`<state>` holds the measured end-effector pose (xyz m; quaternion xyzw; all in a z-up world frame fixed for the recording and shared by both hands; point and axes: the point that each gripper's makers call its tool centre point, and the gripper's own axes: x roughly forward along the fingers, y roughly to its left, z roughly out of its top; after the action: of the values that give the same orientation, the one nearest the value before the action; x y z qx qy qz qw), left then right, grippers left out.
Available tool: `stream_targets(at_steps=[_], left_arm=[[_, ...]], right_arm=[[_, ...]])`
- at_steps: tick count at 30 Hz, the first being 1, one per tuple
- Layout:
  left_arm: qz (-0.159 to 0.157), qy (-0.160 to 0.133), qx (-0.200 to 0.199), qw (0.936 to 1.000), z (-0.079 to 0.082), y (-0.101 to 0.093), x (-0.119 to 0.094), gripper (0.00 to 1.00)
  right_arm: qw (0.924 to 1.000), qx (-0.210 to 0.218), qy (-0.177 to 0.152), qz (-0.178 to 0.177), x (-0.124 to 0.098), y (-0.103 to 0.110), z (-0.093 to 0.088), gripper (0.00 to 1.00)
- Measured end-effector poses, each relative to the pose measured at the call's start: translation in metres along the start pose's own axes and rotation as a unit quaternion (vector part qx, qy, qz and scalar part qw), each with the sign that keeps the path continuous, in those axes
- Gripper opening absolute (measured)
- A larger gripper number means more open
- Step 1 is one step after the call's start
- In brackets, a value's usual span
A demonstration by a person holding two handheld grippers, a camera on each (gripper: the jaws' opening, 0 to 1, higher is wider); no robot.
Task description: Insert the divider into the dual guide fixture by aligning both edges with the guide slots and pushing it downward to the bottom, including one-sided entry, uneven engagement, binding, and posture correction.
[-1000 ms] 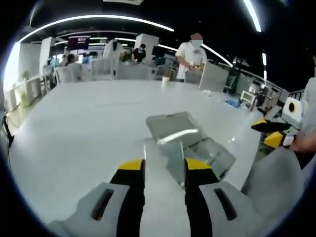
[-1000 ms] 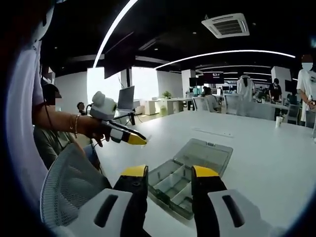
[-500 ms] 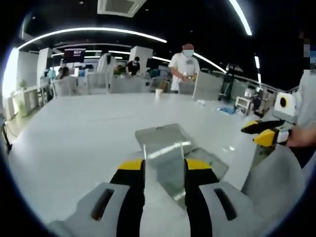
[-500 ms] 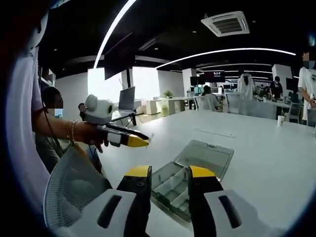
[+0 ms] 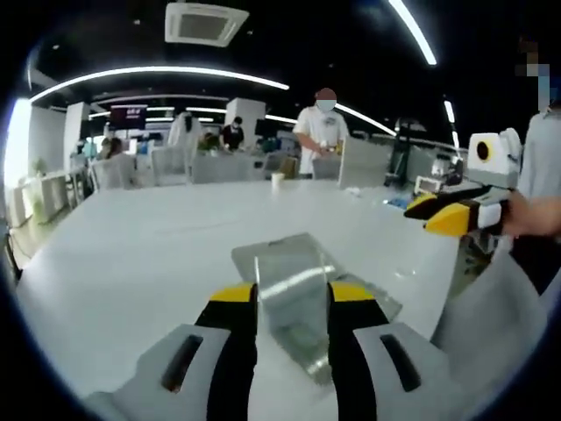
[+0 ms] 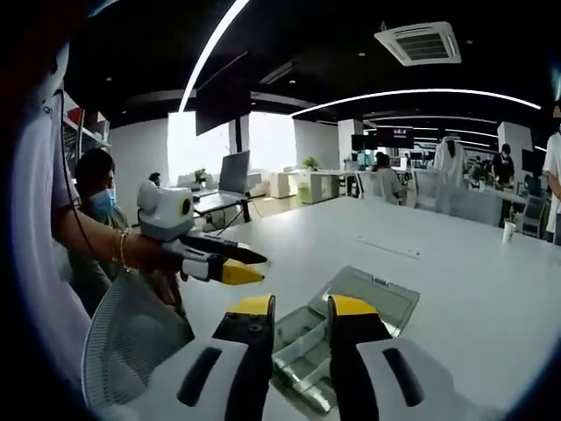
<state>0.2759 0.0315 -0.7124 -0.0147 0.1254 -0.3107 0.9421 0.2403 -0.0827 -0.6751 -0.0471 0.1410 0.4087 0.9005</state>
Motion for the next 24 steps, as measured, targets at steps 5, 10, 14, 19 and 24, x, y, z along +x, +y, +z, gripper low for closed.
stream_targets(at_steps=[5,10,14,19,24], left_arm=[[-0.002,-0.002,0.018,0.9998,-0.002,-0.005,0.001,0.29],[-0.004,0.001,0.021,0.9998,-0.01,-0.007,0.002,0.29],[-0.003,0.002,0.019,0.9998,-0.013,-0.005,0.003,0.29],[-0.005,-0.001,0.024,0.9997,-0.012,-0.006,0.003,0.29],[-0.008,0.0,0.039,0.9992,-0.012,-0.009,0.004,0.29]], right_arm=[[0.9995,0.021,0.016,0.018,0.013,0.001,0.002,0.17],[0.9987,0.024,0.034,0.03,0.029,0.006,-0.002,0.17],[0.9979,0.029,0.044,0.038,0.036,0.008,-0.006,0.17],[0.9966,0.04,0.055,0.046,0.045,0.008,-0.005,0.17],[0.9941,0.048,0.076,0.06,0.055,0.011,-0.007,0.17]])
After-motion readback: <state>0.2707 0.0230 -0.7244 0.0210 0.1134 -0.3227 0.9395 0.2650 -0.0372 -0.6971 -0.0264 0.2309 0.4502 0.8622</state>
